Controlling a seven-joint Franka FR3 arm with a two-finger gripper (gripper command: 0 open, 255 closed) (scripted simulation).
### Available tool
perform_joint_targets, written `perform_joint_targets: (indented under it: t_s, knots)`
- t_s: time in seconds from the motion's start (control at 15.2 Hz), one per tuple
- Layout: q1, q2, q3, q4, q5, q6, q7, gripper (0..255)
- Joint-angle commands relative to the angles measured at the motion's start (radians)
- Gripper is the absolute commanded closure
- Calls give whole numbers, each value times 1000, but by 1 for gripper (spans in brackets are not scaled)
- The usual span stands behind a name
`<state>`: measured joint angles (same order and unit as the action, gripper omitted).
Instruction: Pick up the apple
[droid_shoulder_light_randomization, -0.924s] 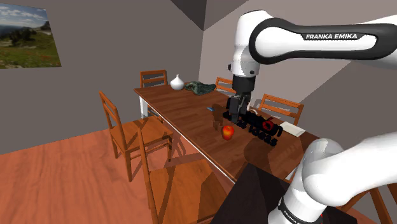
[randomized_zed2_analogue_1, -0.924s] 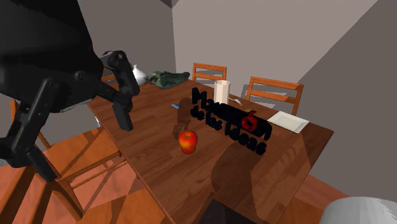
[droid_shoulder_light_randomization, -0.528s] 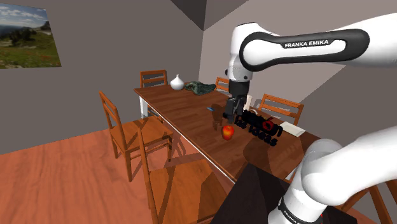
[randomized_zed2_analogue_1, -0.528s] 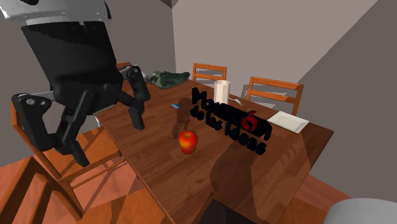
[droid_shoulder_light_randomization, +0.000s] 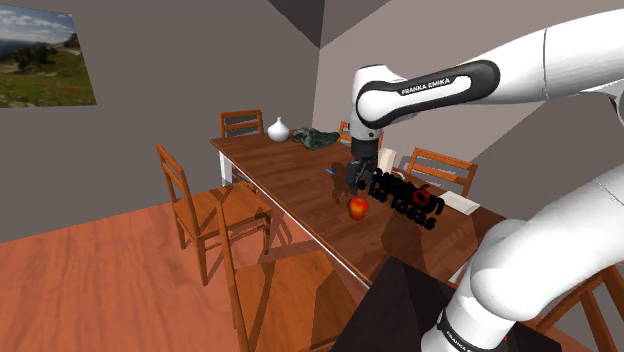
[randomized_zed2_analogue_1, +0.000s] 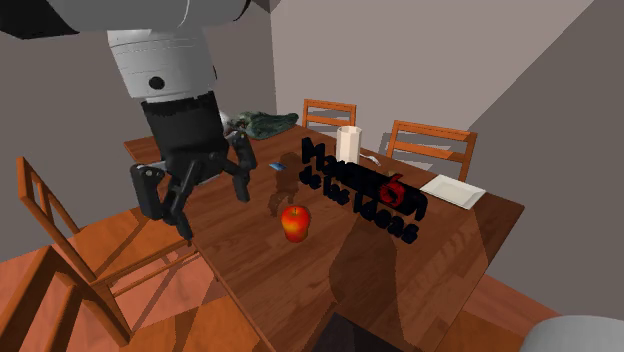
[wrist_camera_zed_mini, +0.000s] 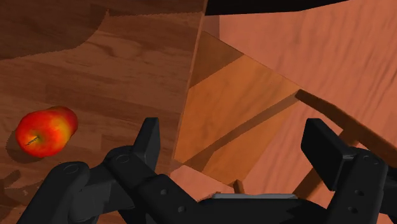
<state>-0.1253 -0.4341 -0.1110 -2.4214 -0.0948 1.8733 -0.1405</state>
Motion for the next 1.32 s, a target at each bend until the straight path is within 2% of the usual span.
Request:
perform_joint_targets:
  t_s: [0.0,0.59,1.25]
  knots:
    - [-17,64,-27,20,-11,43,-21,0]
    - [-75,373,-123,164,1,200,-111,0]
    - [-164,737,-178,426,95,282,-225,0]
